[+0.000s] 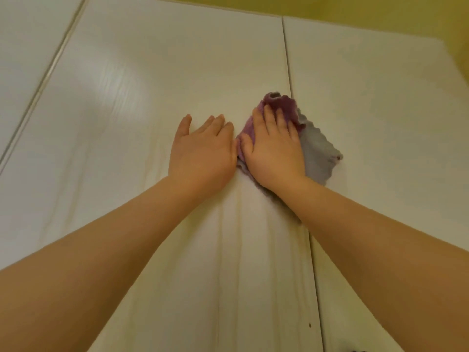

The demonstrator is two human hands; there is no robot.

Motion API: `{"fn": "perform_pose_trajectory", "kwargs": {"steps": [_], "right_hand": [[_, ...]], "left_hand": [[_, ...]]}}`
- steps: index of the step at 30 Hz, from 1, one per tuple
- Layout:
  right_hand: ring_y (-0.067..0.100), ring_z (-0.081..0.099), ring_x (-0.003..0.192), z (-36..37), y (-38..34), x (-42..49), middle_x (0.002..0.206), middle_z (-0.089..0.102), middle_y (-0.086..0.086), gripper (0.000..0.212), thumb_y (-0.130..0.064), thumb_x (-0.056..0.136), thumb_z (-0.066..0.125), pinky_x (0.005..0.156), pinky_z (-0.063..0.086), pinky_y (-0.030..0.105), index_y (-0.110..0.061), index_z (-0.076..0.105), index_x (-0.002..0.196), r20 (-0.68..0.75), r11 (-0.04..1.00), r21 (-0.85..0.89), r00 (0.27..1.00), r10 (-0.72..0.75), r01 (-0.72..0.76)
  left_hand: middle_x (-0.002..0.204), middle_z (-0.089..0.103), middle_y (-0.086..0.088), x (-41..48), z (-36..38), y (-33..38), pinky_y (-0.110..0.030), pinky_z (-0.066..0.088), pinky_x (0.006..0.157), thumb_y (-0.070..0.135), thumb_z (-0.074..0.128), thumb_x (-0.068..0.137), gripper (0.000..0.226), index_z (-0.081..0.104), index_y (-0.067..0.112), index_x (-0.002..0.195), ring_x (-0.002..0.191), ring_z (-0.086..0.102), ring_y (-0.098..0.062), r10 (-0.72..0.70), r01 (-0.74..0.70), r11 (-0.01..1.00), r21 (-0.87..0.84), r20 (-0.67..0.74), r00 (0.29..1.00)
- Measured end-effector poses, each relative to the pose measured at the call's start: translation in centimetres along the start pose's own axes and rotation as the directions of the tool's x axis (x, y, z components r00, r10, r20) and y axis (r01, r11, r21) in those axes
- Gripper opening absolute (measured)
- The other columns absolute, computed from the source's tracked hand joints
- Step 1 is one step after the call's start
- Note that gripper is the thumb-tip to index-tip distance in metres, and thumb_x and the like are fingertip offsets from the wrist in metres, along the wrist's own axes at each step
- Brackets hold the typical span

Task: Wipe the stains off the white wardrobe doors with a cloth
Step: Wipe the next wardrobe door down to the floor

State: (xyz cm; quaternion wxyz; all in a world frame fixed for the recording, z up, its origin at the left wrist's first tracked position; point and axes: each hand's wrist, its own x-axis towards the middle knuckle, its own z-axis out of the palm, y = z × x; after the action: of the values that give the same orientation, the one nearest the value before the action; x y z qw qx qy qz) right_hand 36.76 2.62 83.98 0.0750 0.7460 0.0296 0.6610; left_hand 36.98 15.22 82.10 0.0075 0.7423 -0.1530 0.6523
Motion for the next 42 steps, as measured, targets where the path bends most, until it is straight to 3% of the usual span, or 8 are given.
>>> {"fn": "perform_pose_trajectory", "kwargs": {"steps": [13, 17, 22, 26, 30, 35, 38, 42], "right_hand": [[0.021, 0.014, 0.142, -1.0, 2.1, 0.3, 0.154, 0.018, 0.008, 0.055, -0.023, 0.098, 0.030, 0.114, 0.013, 0.033, -0.007, 0.013, 0.147, 0.036, 0.985, 0.008, 0.985, -0.170, 0.170], [0.023, 0.013, 0.142, -0.9, 1.1, 0.6, 0.154, 0.017, 0.010, 0.059, -0.028, 0.096, 0.028, 0.114, 0.007, 0.030, -0.005, 0.012, 0.147, 0.021, 1.000, 0.011, 1.000, 0.001, -0.001], [0.027, 0.032, 0.134, 0.0, 0.6, -1.3, 0.144, 0.039, 0.012, 0.053, -0.025, 0.092, 0.028, 0.110, 0.015, 0.029, -0.007, 0.034, 0.142, -0.070, 0.953, 0.154, 0.965, -0.254, 0.262], [0.022, 0.018, 0.141, -0.3, 0.2, 0.7, 0.153, 0.022, 0.010, 0.054, -0.022, 0.097, 0.032, 0.112, 0.011, 0.030, -0.006, 0.019, 0.146, -0.047, 0.994, 0.110, 0.998, 0.034, -0.029], [0.025, 0.030, 0.136, -0.2, 0.3, -0.8, 0.146, 0.037, 0.010, 0.057, -0.031, 0.092, 0.023, 0.110, 0.018, 0.027, -0.006, 0.031, 0.143, -0.042, 0.959, 0.186, 0.976, -0.211, 0.216], [0.025, 0.029, 0.136, -0.6, 0.1, 0.0, 0.145, 0.037, 0.012, 0.053, -0.027, 0.094, 0.028, 0.109, 0.015, 0.022, -0.003, 0.033, 0.141, -0.076, 0.970, 0.243, 0.996, 0.043, -0.024], [0.026, 0.032, 0.134, -0.2, -0.6, -0.9, 0.143, 0.040, 0.013, 0.058, -0.030, 0.088, 0.026, 0.110, 0.015, 0.027, -0.005, 0.039, 0.139, -0.032, 0.940, 0.270, 0.978, -0.208, 0.209], [0.023, 0.051, 0.118, -0.8, 0.0, 0.0, 0.125, 0.057, 0.013, 0.035, -0.019, 0.096, 0.041, 0.101, 0.032, 0.036, -0.007, 0.051, 0.127, -0.057, 0.889, 0.459, 0.997, 0.046, -0.015]], "left_hand": [[0.158, -0.015, -0.001, 0.0, -1.2, -4.4, -0.034, -0.009, 0.116, 0.040, 0.018, 0.101, 0.064, -0.014, 0.014, 0.150, 0.145, -0.011, -0.011, 0.049, -0.053, 0.998, 0.034, 0.122, 0.991], [0.159, -0.013, 0.000, -0.3, -1.0, -5.8, -0.036, -0.011, 0.115, 0.045, 0.016, 0.100, 0.065, -0.009, 0.014, 0.151, 0.145, -0.012, -0.010, -0.012, 0.000, 0.999, 0.054, 0.219, 0.976], [0.159, -0.012, 0.001, -0.4, -1.2, -5.7, -0.039, -0.013, 0.115, 0.051, 0.018, 0.097, 0.070, -0.008, 0.014, 0.151, 0.145, -0.011, -0.010, -0.009, -0.004, 0.998, 0.060, 0.211, 0.977], [0.159, -0.012, 0.001, -0.5, -1.0, -5.5, -0.041, -0.013, 0.115, 0.050, 0.019, 0.098, 0.070, -0.008, 0.014, 0.151, 0.145, -0.011, -0.010, -0.016, 0.006, 0.999, 0.049, 0.208, 0.978], [0.159, -0.011, 0.001, -0.4, -1.1, -5.7, -0.042, -0.014, 0.115, 0.050, 0.020, 0.098, 0.070, -0.008, 0.014, 0.151, 0.145, -0.011, -0.010, -0.007, 0.001, 0.999, 0.032, 0.204, 0.979], [0.159, -0.013, 0.001, -0.3, -0.9, -5.6, -0.045, -0.014, 0.114, 0.050, 0.020, 0.098, 0.070, -0.008, 0.014, 0.151, 0.145, -0.013, -0.010, -0.013, 0.010, 1.000, 0.013, 0.219, 0.976], [0.159, -0.013, 0.000, -0.3, -1.0, -5.6, -0.047, -0.013, 0.114, 0.050, 0.020, 0.099, 0.070, -0.008, 0.013, 0.151, 0.145, -0.012, -0.012, -0.011, 0.008, 1.000, 0.017, 0.227, 0.974], [0.159, -0.014, -0.002, -0.3, -1.4, -5.3, -0.050, -0.013, 0.113, 0.049, 0.019, 0.099, 0.070, -0.009, 0.011, 0.151, 0.145, -0.013, -0.014, -0.006, -0.005, 0.999, 0.042, 0.253, 0.967]]}}
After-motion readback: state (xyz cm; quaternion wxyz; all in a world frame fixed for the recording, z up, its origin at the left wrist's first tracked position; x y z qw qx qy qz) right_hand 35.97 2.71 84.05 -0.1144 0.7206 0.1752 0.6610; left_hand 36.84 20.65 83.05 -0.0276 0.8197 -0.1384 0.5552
